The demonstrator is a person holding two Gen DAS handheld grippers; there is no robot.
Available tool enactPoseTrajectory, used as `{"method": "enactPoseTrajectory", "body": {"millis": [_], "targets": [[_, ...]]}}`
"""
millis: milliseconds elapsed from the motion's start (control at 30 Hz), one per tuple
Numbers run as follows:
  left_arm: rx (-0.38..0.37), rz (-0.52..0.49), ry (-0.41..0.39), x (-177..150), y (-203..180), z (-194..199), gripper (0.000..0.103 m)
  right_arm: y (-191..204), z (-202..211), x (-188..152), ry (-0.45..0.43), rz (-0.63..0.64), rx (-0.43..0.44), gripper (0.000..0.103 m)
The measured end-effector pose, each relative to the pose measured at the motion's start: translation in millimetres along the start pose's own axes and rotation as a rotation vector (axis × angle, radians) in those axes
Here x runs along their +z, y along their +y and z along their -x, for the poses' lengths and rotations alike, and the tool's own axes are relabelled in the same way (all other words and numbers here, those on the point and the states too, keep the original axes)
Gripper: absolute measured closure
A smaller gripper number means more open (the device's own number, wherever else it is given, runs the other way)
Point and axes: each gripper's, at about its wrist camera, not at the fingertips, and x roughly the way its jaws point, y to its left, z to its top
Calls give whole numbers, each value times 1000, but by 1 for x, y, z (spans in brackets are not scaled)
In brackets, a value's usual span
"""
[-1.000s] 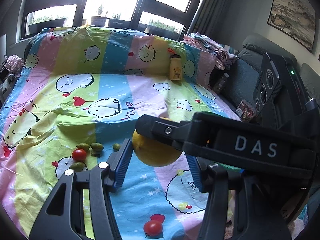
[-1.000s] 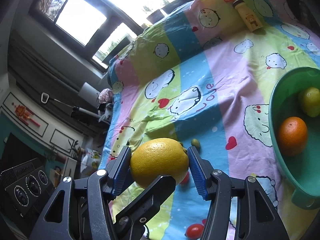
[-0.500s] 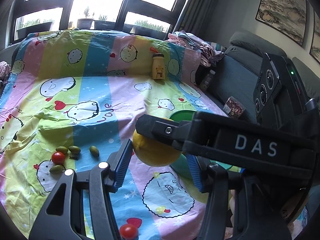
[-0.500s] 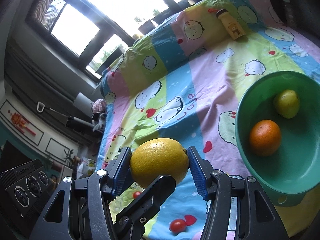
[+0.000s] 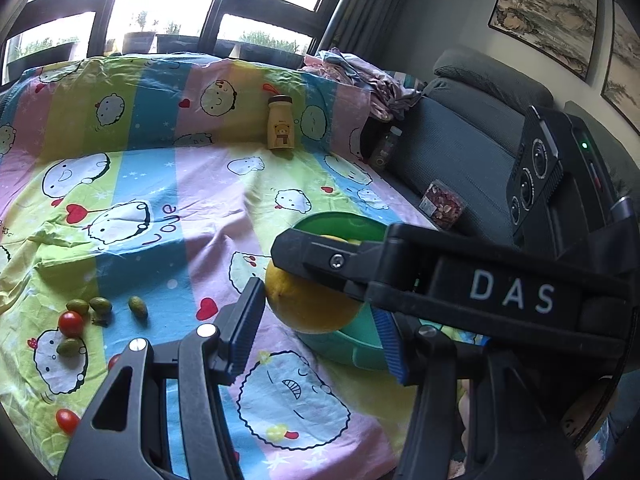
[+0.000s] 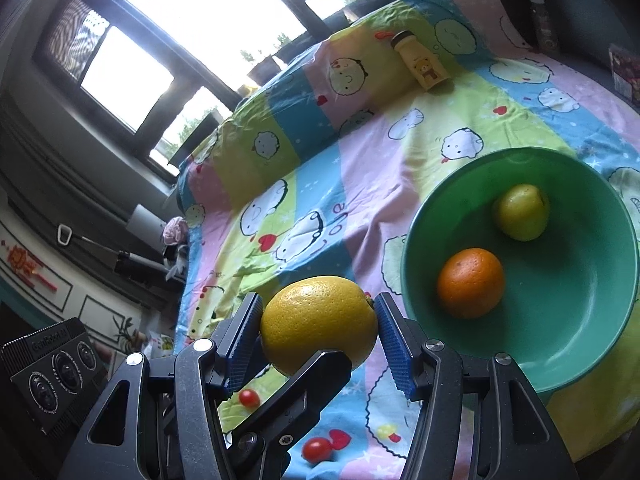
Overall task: Organize fruits
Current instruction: 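Carry the grapefruit over the green basin with the right gripper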
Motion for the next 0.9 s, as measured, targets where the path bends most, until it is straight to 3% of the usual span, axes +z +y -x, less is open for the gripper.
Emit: {"method": "enactPoseTrajectory", "body": {"millis": [900], "targets": [[-184,-28,116,-3,-48,-65,49,-71,36,10,-46,-132,-171,43]]}}
